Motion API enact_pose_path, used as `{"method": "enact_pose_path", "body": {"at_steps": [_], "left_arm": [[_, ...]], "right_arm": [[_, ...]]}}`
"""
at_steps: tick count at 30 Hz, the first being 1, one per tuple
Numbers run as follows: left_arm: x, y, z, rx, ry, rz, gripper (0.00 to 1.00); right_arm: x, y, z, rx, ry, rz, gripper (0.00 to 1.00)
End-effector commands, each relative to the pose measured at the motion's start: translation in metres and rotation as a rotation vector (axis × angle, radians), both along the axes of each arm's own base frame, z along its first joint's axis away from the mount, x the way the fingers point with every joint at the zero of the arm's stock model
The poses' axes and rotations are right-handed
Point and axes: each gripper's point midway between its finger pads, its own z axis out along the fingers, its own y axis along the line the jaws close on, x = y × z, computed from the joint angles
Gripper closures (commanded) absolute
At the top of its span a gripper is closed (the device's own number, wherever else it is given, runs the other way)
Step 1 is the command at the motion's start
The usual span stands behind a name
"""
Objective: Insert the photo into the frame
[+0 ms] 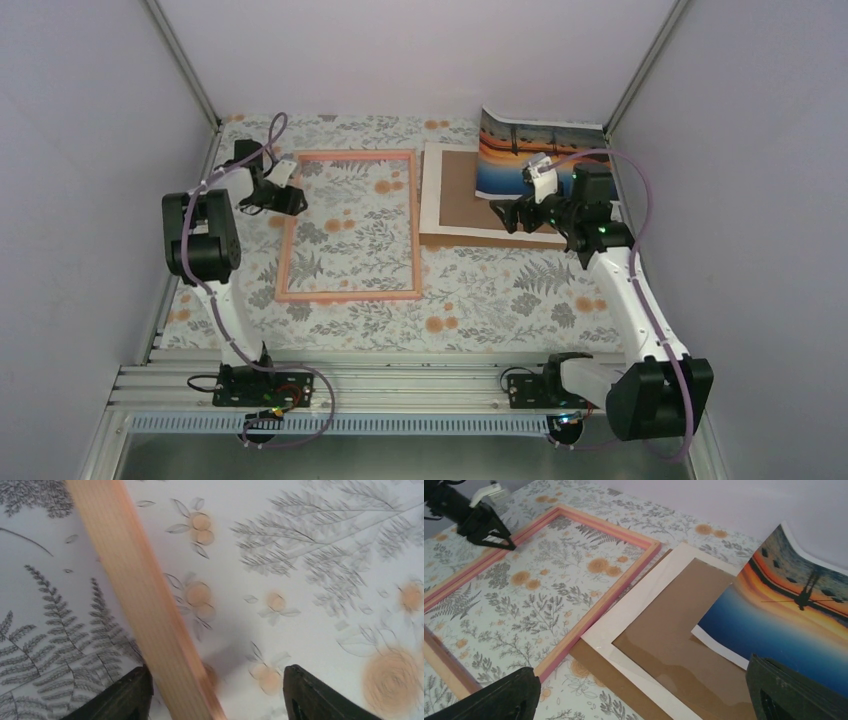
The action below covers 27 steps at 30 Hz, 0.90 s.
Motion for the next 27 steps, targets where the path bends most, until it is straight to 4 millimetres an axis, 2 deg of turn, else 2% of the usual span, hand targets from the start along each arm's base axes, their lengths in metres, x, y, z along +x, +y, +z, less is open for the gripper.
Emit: {"method": "enact_pose_path", "body": {"at_steps": [1, 2, 3, 6, 9, 14, 16, 17, 20, 23, 27], "left_arm": [[0.001, 0.0, 0.058, 0.05, -0.17, -0.007, 0.22], [0.002, 0.002, 0.073, 0.067, -0.215, -0.005, 0.08], [0.002, 0.002, 0.087, 0.079, -0.254, -0.005, 0.01], [0.003, 0.005, 0.131, 0.113, -0.363, -0.006, 0.0], [-0.001, -0.004, 0.182, 0.142, -0.486, -0.045, 0.0], [-0.007, -0.039, 0.243, 0.255, -0.649, -0.124, 0.0], [-0.007, -0.059, 0.265, 0.286, -0.714, -0.138, 0.0], [-0.006, -0.072, 0.276, 0.27, -0.737, -0.143, 0.0], [0.005, -0.087, 0.311, 0.165, -0.755, -0.08, 0.0], [0.015, -0.112, 0.324, 0.052, -0.708, -0.176, 0.0], [0.03, -0.152, 0.317, -0.049, -0.636, -0.22, 0.0]], "right_arm": [[0.004, -0.006, 0.028, 0.046, -0.05, -0.015, 0.0], [0.004, -0.007, 0.033, 0.047, -0.06, -0.016, 0.0], [0.005, -0.009, 0.037, 0.046, -0.07, -0.017, 0.0], [0.007, -0.015, 0.049, 0.038, -0.093, -0.032, 0.0], [0.008, -0.022, 0.06, 0.032, -0.103, -0.038, 0.0], [0.011, -0.031, 0.071, 0.038, -0.087, -0.026, 0.0], [0.013, -0.036, 0.073, 0.04, -0.075, -0.025, 0.0], [0.014, -0.038, 0.073, 0.041, -0.066, -0.026, 0.0], [0.017, -0.044, 0.071, 0.047, -0.041, -0.024, 0.0], [0.021, -0.051, 0.063, 0.055, -0.012, -0.027, 0.0], [0.025, -0.056, 0.046, 0.084, 0.05, -0.014, 0.0]]}}
